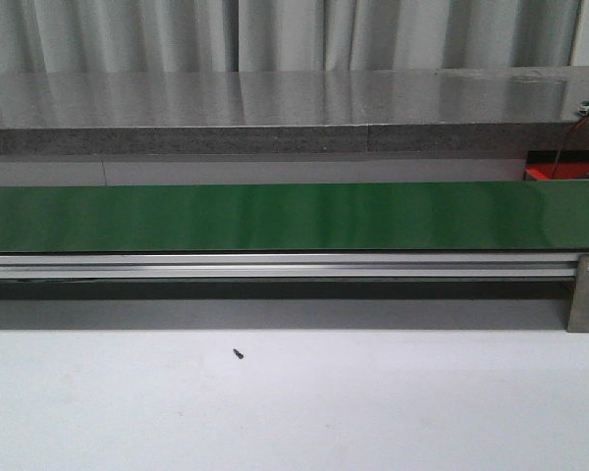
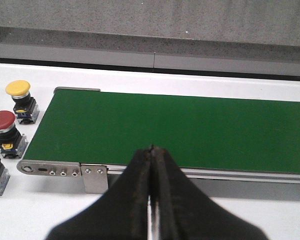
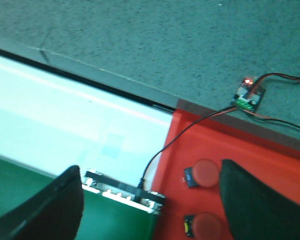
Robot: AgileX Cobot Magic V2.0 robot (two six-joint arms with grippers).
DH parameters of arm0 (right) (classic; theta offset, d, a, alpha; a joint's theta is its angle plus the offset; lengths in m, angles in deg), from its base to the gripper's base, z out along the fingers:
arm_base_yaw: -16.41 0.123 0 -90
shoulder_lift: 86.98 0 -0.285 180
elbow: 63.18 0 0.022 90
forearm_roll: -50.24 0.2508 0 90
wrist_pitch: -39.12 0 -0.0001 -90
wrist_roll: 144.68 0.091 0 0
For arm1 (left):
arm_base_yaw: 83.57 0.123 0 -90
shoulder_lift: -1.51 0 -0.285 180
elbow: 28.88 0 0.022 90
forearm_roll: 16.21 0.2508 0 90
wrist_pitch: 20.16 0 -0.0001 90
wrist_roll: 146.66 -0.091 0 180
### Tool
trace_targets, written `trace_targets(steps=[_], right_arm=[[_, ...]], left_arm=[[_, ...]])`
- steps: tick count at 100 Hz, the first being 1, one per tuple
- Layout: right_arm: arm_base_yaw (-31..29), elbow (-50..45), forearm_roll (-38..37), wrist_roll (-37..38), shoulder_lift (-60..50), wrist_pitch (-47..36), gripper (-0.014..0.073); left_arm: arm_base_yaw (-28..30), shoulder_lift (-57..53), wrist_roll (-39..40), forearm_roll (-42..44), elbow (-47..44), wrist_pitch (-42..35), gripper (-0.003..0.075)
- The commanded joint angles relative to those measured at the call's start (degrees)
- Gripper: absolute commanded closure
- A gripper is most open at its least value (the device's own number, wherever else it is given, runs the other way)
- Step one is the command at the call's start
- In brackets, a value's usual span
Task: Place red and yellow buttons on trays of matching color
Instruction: 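Withdraw the right gripper from the red tray, then reach the left gripper to the table and grasp a third red button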
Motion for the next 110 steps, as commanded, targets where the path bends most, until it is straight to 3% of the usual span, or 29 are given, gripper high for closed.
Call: trace_targets(steps=[1, 40, 68, 82, 110], right_arm=[[2.0, -3.8, 1.6, 0.2, -7.8, -2.6, 0.0046], [6.6, -48.3, 1.4, 0.4, -41.1, -25.2, 0.0047], [6.6, -73.7, 2.2, 0.5, -63.7, -32.8, 0.0077], [6.6, -80.5, 2.2, 0.5, -73.2, -33.6, 0.0225], [6.6, -84.3, 2.2, 0.5, -79.5, -33.0, 0.0695]], left_arm=[[-0.2, 0.2, -0.1, -1.2, 1.6, -4.3, 0.074], [-0.2, 0.2, -0.1, -1.2, 1.6, -4.1, 0.0739], [-0.2, 0.2, -0.1, -1.2, 1.6, -4.1, 0.074], [-0.2, 0.2, -0.1, -1.2, 1.6, -4.1, 0.074], [-0.2, 0.2, -0.1, -1.2, 1.6, -4.1, 0.0738]])
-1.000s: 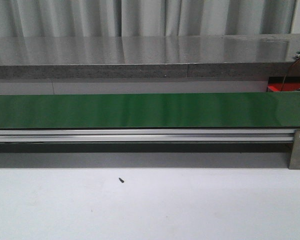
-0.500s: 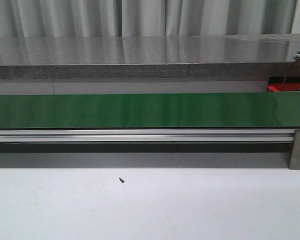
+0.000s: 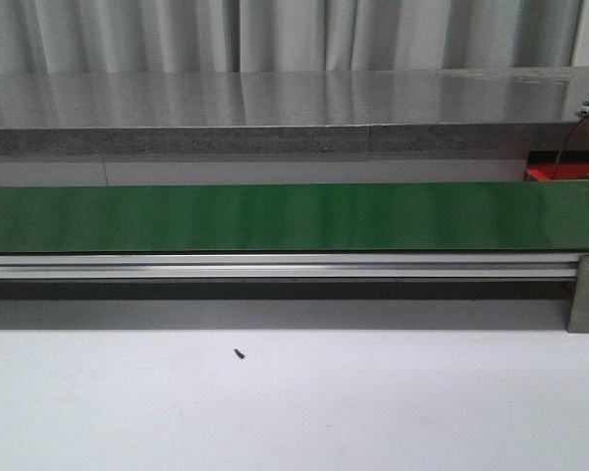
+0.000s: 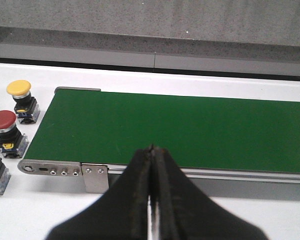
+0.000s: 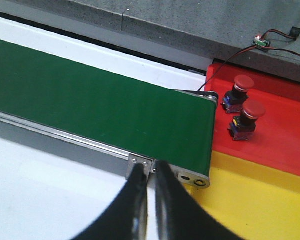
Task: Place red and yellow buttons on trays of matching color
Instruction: 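Reach the left gripper to the table and grasp a third red button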
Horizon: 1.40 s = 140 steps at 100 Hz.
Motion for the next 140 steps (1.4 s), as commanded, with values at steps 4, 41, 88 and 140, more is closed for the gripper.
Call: trace_targets(steps=[4, 41, 88, 140], right_arm=[[0.1, 1.2, 1.0, 0.1, 0.0, -4.2, 0.0684], [0.1, 1.2, 1.0, 0.1, 0.0, -4.2, 0.069], [0.1, 1.2, 1.0, 0.1, 0.0, -4.2, 0.069], [0.1, 1.2, 1.0, 0.1, 0.0, -4.2, 0.069]], left_arm=[[-0.2, 0.2, -0.1, -1.2, 1.6, -4.1, 0.073], [-0.2, 0.2, -0.1, -0.2, 1.6, -4.6, 0.0069], [4.2, 14.0, 13.9, 11.0, 16.3, 3.3, 0.006], [16.2, 46.4, 25.1, 25.4, 39.1, 8.9, 0.006]])
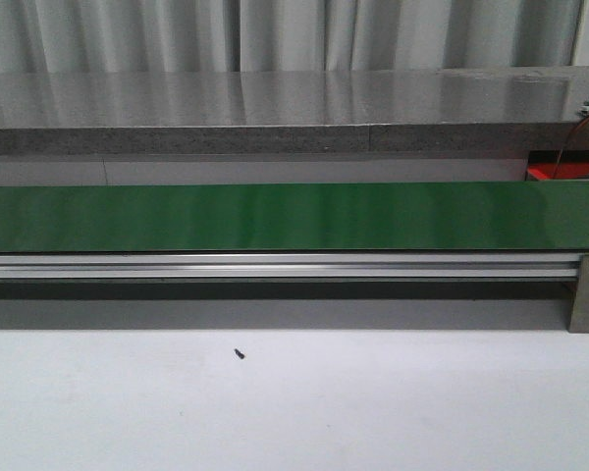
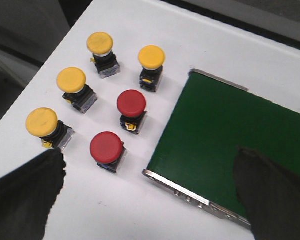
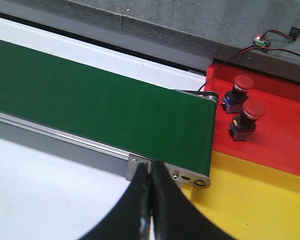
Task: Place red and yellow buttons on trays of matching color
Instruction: 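Reach the left gripper to the table and grasp a third red button, then carry the red button onto the belt with the left gripper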
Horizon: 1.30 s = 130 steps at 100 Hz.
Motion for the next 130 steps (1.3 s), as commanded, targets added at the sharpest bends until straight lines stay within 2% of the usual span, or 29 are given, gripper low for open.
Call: trace_targets(steps=[1, 26, 76, 130], right_arm=[[0.1, 1.4, 1.0, 0.0, 0.2, -4.1, 0.069], [0.1, 1.4, 1.0, 0.0, 0.2, -4.1, 0.069], [0.1, 1.4, 1.0, 0.0, 0.2, -4.1, 0.069], [0.1, 1.4, 1.0, 0.0, 0.2, -4.1, 0.069]], left_arm=[[1.9, 3.0, 0.9, 0.3, 3.2, -4.6, 0.006], [6.4, 12.7, 0.9, 1.1, 3.7, -7.8, 0.006], [6.1, 26.3, 0.9, 0.3, 3.8, -13.6, 0.006], [4.8, 31.0, 0.9, -0.8, 3.8, -16.2, 0.007]])
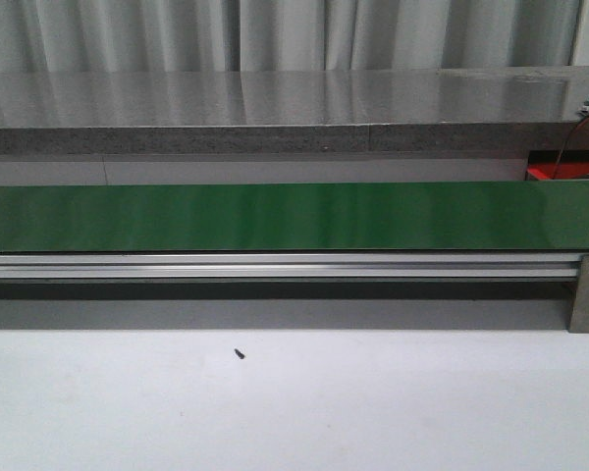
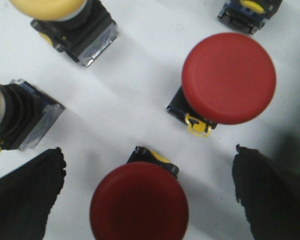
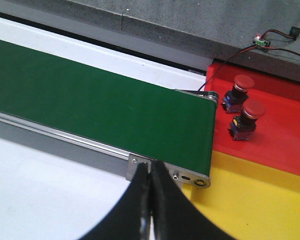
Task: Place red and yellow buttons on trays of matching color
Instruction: 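Carry the red button onto the belt with the left gripper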
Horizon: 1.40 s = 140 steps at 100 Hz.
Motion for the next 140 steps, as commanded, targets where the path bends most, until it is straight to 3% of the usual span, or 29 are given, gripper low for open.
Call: trace_targets(steps=[1, 16, 35, 48, 87, 120, 140], right_arm=[[0.1, 1.5, 1.0, 0.0, 0.2, -4.1, 0.069], [0.1, 1.5, 1.0, 0.0, 0.2, -4.1, 0.069], [0.1, 1.5, 1.0, 0.0, 0.2, -4.1, 0.069], [0.1, 1.5, 1.0, 0.0, 0.2, -4.1, 0.069], [0.1, 1.5, 1.0, 0.0, 0.2, -4.1, 0.069], [0.1, 1.5, 1.0, 0.0, 0.2, -4.1, 0.069], [0.1, 1.5, 1.0, 0.0, 0.2, -4.1, 0.069]], left_arm=[[-0.3, -2.3, 0.4, -0.4, 1.6, -2.3, 0.0072], [-0.3, -2.3, 0.4, -0.4, 1.6, -2.3, 0.02], [-0.3, -2.4, 0.4, -0.3, 1.6, -2.2, 0.0498], [-0.3, -4.2, 0.4, 0.2, 1.6, -1.6, 0.0599], [-2.3, -20.4, 0.0, -1.6, 4.3, 7.7, 0.0605], [-15.7, -22.8, -0.1, -2.1, 6.3, 10.0, 0.0603], [-19.6, -20.3, -0.1, -2.1, 6.3, 7.6, 0.0603]])
